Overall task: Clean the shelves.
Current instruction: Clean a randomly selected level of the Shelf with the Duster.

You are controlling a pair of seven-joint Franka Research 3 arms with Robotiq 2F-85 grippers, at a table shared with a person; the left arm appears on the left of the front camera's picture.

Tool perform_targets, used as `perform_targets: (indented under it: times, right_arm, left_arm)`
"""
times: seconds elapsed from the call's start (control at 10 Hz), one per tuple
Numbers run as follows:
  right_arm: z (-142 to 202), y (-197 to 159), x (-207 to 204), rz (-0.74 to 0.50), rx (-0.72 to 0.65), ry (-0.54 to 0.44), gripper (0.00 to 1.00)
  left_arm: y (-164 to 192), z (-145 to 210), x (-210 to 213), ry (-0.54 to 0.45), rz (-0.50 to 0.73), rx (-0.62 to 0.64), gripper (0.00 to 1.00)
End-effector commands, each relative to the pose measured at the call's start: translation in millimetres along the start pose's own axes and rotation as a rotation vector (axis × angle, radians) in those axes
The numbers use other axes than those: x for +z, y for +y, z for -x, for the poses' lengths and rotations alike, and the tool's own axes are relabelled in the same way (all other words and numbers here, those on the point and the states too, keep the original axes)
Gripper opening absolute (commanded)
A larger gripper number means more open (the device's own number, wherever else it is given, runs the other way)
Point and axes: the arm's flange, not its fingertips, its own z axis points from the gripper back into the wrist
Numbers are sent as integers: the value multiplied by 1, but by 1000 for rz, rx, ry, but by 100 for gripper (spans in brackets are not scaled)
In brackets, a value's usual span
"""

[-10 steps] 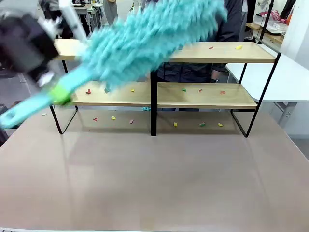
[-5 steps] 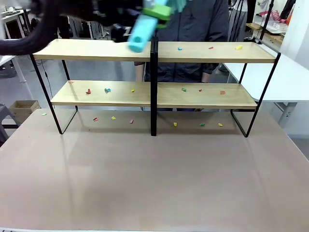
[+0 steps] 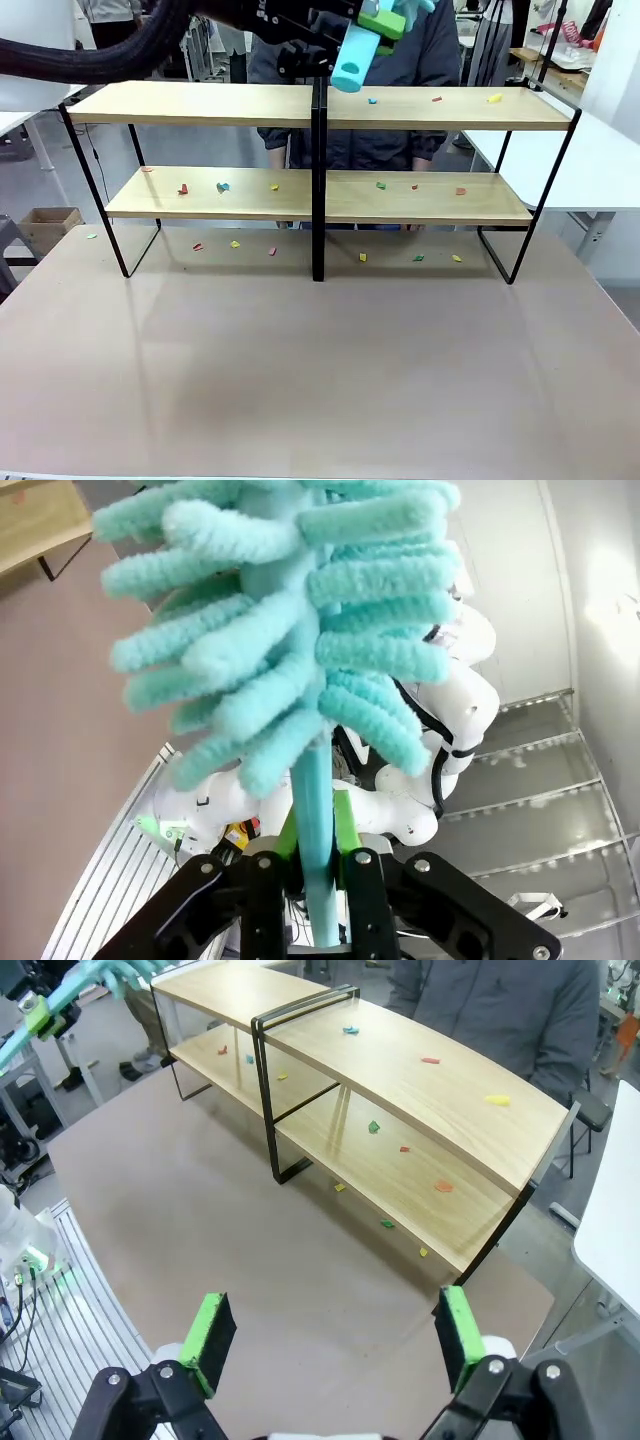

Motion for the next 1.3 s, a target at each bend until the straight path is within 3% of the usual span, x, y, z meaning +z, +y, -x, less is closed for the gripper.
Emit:
perform_targets:
  times: [0.0,0.1,0.2,0.5,0.6,0.9,1.2]
  right_arm:
    - [-1,0,0,-1,1,-1,100]
    - [-1,0,0,-1,1,-1,100]
    - [-1,0,0,-1,1,-1,100]
    - [-1,0,0,-1,1,-1,100]
    - [-1,0,0,-1,1,-1,100]
    - [-1,0,0,-1,1,-1,100]
    - [-1,0,0,-1,1,-1,100]
  left_arm:
    - [6,-5,-3,1,-8,16,12]
    - [3,-6,-15,-59,-184,49,12]
    - [-3,-13,-32,-43,-311,95,12]
    - [-10,-43,-46,-96,-447,215,12]
    - [-7,-51,-45,-143,-563,263,0]
    - [0,-71,-61,-94,-691,337,0]
    - [20,-115,-80,-59,-837,420,0]
